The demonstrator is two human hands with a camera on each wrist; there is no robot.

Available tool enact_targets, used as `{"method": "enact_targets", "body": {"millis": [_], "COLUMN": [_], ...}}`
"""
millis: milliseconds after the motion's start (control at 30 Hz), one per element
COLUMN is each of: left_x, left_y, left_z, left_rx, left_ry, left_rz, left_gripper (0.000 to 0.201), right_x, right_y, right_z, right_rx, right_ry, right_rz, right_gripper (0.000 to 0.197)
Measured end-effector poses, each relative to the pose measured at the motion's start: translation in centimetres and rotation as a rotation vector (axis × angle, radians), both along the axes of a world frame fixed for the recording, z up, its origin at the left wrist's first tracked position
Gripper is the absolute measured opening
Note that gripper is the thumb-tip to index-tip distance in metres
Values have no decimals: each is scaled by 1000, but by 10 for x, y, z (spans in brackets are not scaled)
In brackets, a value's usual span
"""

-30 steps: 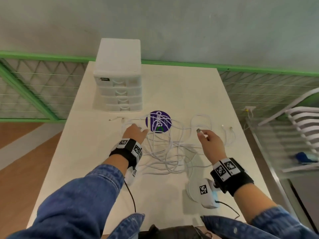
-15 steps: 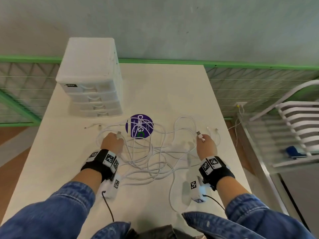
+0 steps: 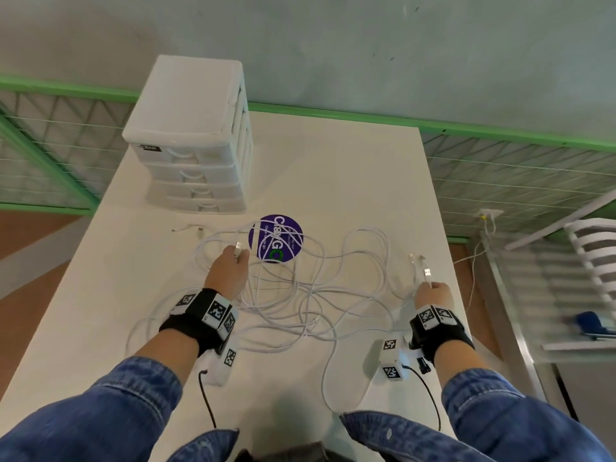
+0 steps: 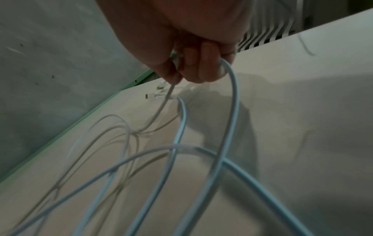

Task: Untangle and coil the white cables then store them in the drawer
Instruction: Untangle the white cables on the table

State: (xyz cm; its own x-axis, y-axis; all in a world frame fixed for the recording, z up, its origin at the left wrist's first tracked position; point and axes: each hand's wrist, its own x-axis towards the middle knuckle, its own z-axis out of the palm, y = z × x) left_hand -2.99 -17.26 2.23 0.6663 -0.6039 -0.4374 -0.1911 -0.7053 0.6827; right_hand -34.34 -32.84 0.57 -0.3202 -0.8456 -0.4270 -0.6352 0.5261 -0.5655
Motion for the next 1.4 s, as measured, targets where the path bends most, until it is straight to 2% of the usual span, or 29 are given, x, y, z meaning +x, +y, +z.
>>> {"method": "enact_targets", "body": {"millis": [100, 233, 367, 500, 633, 733, 867, 967, 1067, 1167, 1267, 1400], "left_x": [-8, -27, -48, -59, -56, -56, -59, -59, -61, -70, -77, -77], "left_y": [-3, -14, -25, -30, -28, -25, -27, -30, -32, -32, -31, -26], "left_z": [4, 17, 39, 62, 83, 90, 94, 97, 97, 101, 109, 116], "left_rx": [-93, -243, -302, -403, -446, -465, -519, -578, -615, -612, -586, -572], "left_ry": [8, 104, 90, 173, 202, 227, 292, 311, 321, 372, 439, 471], "left_rz": [12, 27, 6, 51, 102, 109, 158, 156, 111, 4, -77, -114], "left_gripper": [33, 17, 20, 20, 32, 35, 21, 11, 15, 20, 22, 22], "right_x": [14, 40, 67, 92, 116, 127, 134, 136, 136, 139, 148, 167], "right_y": [4, 11, 27, 47, 63, 72, 73, 71, 69, 68, 72, 77], "right_z": [11, 23, 43, 63, 71, 71, 72, 77, 84, 96, 114, 124], "right_rx": [-128, -249, -226, -238, -164, -121, -87, -99, -142, -184, -122, -23], "right_ry": [-68, -259, -514, -673, -705, -710, -650, -624, -760, -786, -872, -748], "right_rz": [35, 274, 503, 724, 981, 1104, 1214, 1169, 952, 880, 773, 732], "right_gripper": [31, 21, 16, 20, 25, 29, 25, 23, 24, 28, 24, 31]}}
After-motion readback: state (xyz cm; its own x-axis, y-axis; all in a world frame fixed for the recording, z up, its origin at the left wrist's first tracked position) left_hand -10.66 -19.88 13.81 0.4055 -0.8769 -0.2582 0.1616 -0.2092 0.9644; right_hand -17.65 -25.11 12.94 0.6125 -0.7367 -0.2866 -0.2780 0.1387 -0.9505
